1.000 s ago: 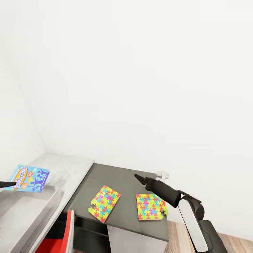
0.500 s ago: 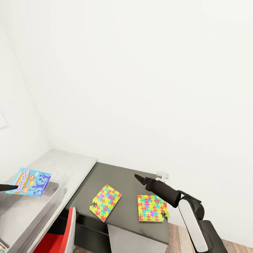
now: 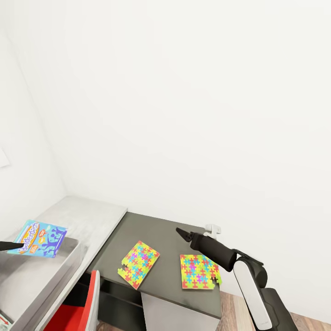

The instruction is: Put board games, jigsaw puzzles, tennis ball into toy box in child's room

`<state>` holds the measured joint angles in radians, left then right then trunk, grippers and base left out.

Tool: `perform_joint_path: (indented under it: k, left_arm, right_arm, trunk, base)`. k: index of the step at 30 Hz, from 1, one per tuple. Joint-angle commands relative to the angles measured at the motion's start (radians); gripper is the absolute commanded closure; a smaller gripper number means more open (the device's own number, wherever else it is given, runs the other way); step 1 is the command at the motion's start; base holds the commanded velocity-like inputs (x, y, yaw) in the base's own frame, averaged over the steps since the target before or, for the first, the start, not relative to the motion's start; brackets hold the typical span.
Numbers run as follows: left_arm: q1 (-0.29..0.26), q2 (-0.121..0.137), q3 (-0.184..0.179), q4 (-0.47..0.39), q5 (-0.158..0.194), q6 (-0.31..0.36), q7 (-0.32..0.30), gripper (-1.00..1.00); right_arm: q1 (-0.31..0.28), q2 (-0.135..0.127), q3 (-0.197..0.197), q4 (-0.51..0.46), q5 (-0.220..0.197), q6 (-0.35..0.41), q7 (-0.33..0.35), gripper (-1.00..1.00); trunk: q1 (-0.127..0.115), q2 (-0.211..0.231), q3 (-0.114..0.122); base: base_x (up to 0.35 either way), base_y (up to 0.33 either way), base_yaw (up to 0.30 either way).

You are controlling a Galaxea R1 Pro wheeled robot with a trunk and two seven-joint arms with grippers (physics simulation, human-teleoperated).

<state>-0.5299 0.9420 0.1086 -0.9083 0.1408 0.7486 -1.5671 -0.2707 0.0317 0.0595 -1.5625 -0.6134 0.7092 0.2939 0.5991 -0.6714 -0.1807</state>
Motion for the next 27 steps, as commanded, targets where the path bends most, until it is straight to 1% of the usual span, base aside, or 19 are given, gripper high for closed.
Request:
perform_joint_path:
  k: [1,4,6,7,8,9,10,12,17,23,27]
  left_arm:
    - [-0.001,0.002,-0.002,0.000,0.000,0.010,-0.004,1.00]
    - [-0.001,0.007,-0.003,-0.001,-0.005,0.009,-0.004,1.00]
    - [-0.001,0.009,-0.003,-0.004,-0.025,0.009,-0.004,1.00]
    - [-0.001,0.010,-0.003,-0.006,-0.048,0.009,-0.004,1.00]
    - [-0.001,0.011,-0.002,-0.007,-0.062,0.009,-0.004,1.00]
    - [-0.002,0.011,0.000,-0.011,-0.102,0.009,-0.004,1.00]
    - [-0.002,0.012,0.001,-0.014,-0.124,0.008,-0.004,1.00]
    - [-0.002,0.012,0.002,-0.017,-0.144,0.003,-0.004,1.00]
    - [-0.002,0.012,0.003,-0.021,-0.163,-0.042,-0.004,1.00]
    - [-0.002,0.005,0.002,-0.027,-0.168,-0.053,-0.004,1.00]
    - [-0.002,0.000,0.001,-0.065,-0.178,-0.048,-0.004,1.00]
  right_arm:
    - [-0.001,0.001,-0.001,-0.001,0.000,0.005,0.002,-1.00]
    - [-0.001,0.001,-0.001,-0.001,0.001,0.004,0.001,-1.00]
    - [-0.001,0.001,-0.001,-0.001,0.002,0.003,0.000,-1.00]
    - [-0.001,0.001,0.000,-0.001,0.003,0.002,0.000,-1.00]
    - [-0.001,0.001,0.000,-0.001,0.003,0.001,-0.001,-1.00]
    - [-0.001,0.001,0.000,0.000,0.004,0.000,-0.001,-1.00]
    - [-0.001,0.001,0.000,0.000,0.004,0.000,-0.002,-1.00]
    - [-0.001,0.001,0.000,0.001,0.005,0.000,-0.002,-1.00]
    - [-0.001,0.001,0.000,0.001,0.005,-0.001,-0.002,-1.00]
    - [-0.001,0.001,0.000,0.001,0.004,0.000,-0.001,-1.00]
    - [-0.001,0.001,0.000,0.001,0.005,0.000,-0.001,-1.00]
  trunk:
    - [0.000,-0.001,-0.002]
    - [0.000,-0.001,-0.002]
    - [0.000,-0.001,-0.002]
    - [0.000,-0.001,-0.002]
    - [0.000,-0.001,-0.002]
    - [0.000,-0.001,-0.002]
    - [0.000,-0.001,-0.002]
    - [0.000,-0.001,-0.002]
    - [0.000,-0.001,-0.002]
    - [0.000,-0.001,-0.002]
    - [0.000,-0.001,-0.002]
  base:
    - [-0.001,0.001,0.000]
    - [0.000,0.000,0.000]
    - [0.000,0.000,0.000]
    - [0.000,0.000,0.000]
    - [0.000,0.000,0.000]
    - [0.000,0.000,0.000]
    - [0.000,0.000,0.000]
    - [0.000,0.000,0.000]
    - [0.000,0.000,0.000]
    - [0.000,0.000,0.000]
    - [0.000,0.000,0.000]
